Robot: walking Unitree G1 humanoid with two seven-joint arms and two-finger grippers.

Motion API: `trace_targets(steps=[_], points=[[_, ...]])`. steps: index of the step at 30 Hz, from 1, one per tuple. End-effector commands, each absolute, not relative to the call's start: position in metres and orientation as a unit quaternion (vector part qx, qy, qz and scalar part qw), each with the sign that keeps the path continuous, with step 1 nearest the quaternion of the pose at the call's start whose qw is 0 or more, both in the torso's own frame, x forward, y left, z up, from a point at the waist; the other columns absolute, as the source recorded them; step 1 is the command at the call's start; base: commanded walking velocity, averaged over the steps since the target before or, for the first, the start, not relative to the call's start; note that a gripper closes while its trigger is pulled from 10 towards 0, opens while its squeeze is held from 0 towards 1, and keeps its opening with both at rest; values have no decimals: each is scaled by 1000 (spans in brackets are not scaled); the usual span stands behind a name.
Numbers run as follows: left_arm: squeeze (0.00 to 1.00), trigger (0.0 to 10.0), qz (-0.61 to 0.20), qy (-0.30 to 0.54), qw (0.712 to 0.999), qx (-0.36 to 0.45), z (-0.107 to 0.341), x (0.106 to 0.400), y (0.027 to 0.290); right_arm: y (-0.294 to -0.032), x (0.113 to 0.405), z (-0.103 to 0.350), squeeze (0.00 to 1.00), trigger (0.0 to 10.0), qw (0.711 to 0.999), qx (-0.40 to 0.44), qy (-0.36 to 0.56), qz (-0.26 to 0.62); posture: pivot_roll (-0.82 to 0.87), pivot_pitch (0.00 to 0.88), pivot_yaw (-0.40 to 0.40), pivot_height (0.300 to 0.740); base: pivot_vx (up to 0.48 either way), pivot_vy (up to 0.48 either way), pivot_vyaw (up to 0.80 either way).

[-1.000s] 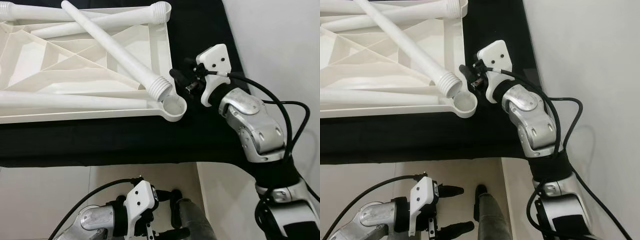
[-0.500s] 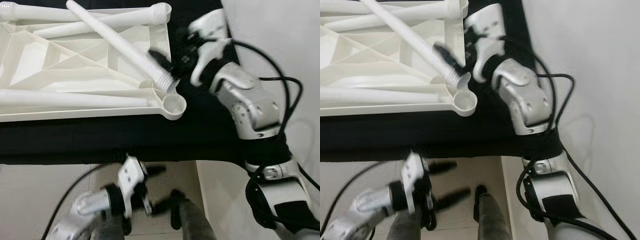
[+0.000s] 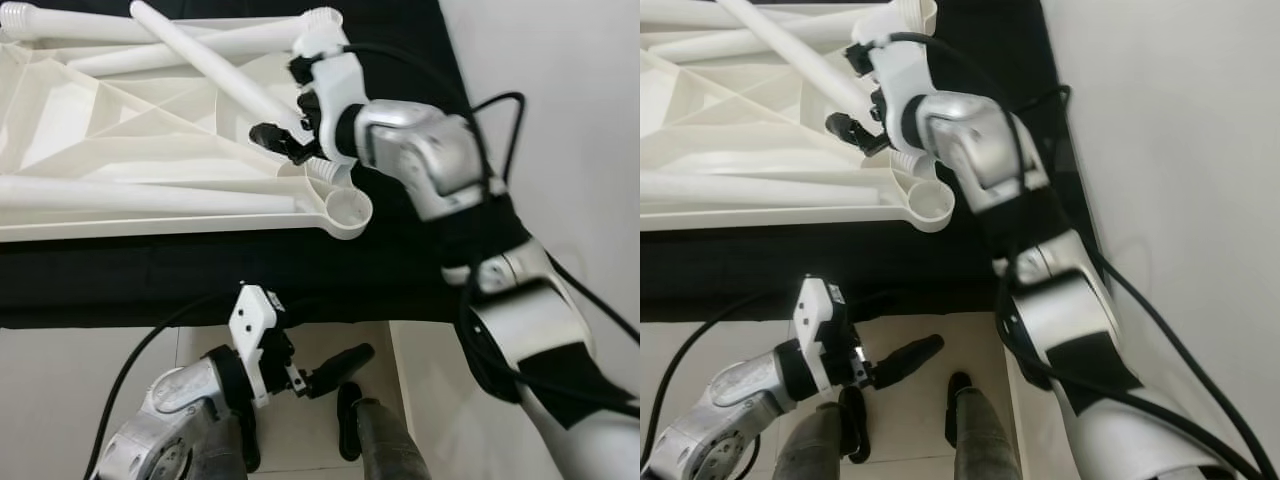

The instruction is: Building children table

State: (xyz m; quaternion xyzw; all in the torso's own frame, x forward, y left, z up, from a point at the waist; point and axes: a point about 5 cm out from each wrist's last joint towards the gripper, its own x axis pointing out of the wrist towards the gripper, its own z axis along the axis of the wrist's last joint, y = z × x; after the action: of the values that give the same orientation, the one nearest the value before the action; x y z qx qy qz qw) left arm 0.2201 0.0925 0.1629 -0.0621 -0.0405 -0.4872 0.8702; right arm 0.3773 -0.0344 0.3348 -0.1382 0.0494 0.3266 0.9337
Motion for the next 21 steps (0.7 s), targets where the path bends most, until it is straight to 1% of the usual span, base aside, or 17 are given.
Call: trace_targets(steps=[1,3,9,10,11,16,17,21], points=[[0,10000,-487,-25,870,-68,156,216,91,-31,379,328,0,10000,933,-150,61,322,5,319,-73,740,0,0,0],[0,10000,-486,-25,871,-71,156,217,88,-27,386,320,0,10000,931,-197,86,295,4,312,-84,740,0,0,0],[0,10000,-483,-26,872,-75,156,217,84,-20,394,313,0,10000,931,-212,112,275,5,304,-97,740,0,0,0],[0,10000,-482,-27,872,-76,156,216,83,-19,395,311,0,5529,932,-207,119,274,3,305,-100,740,0,0,0],[0,10000,-481,-27,873,-77,156,216,83,-19,396,310,0,0,932,-204,124,273,3,305,-100,740,0,0,0],[0,10000,-480,-28,874,-76,156,215,83,-20,398,303,0,0,928,-209,143,273,2,301,-102,740,0,0,0],[0,10000,-479,-28,874,-76,156,215,84,-21,398,298,0,0,923,-221,151,277,-3,299,-102,740,0,0,0],[0,10000,-479,-29,874,-75,157,216,84,-22,399,296,0,0,919,-233,156,278,-5,298,-101,740,0,0,0]])
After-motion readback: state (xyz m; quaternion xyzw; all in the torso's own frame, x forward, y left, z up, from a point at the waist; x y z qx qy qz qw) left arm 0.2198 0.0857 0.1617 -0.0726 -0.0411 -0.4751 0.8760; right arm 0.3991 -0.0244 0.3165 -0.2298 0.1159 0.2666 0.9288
